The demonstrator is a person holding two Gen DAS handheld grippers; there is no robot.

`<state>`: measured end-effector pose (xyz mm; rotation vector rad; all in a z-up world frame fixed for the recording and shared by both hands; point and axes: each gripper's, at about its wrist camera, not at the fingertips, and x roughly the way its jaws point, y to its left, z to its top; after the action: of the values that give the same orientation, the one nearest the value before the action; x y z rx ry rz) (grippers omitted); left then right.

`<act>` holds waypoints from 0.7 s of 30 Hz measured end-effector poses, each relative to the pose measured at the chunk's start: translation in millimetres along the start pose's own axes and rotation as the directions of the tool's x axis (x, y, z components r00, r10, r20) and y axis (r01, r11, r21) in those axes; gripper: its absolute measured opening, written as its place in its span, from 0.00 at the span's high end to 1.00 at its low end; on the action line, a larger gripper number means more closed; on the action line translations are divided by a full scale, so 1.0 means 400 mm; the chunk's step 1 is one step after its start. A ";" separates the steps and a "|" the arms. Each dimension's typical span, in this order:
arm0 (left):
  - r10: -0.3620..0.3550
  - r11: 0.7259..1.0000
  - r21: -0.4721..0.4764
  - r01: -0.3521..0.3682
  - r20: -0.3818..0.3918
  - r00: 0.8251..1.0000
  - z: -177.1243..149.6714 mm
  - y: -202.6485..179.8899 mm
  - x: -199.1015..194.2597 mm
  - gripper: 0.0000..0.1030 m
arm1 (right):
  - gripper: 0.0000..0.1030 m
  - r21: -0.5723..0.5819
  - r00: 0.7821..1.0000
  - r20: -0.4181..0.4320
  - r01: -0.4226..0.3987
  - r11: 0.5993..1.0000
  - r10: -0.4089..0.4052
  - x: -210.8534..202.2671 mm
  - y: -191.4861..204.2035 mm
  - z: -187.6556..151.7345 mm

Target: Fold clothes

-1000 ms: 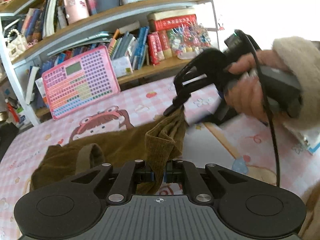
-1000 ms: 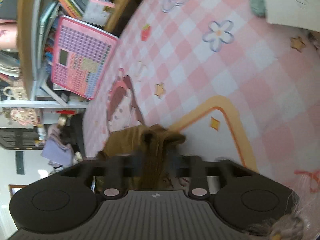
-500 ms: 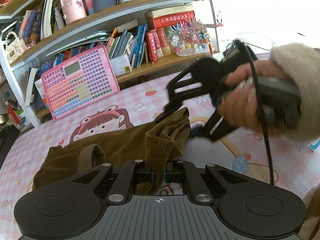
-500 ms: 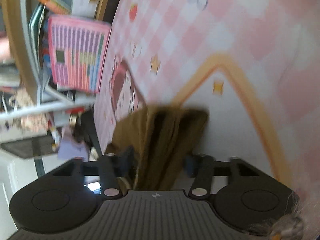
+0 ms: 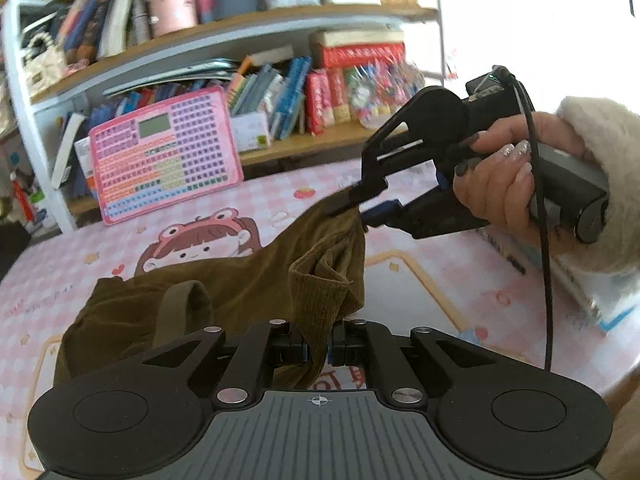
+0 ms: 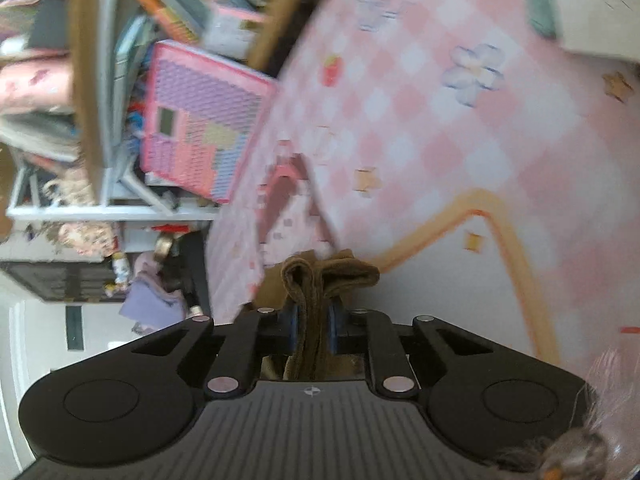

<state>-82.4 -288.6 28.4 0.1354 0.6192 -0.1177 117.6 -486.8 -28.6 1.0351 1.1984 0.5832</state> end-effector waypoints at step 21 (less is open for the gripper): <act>-0.162 0.856 -0.495 0.149 0.018 0.987 -0.171 0.558 -0.058 0.92 | 0.86 -0.365 0.988 0.046 0.152 0.918 -0.145 0.466 0.398 -0.257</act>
<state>-106.6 -56.4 7.4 -0.4162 0.6674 -0.1100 100.4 -226.5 22.8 0.6238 1.0877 0.6479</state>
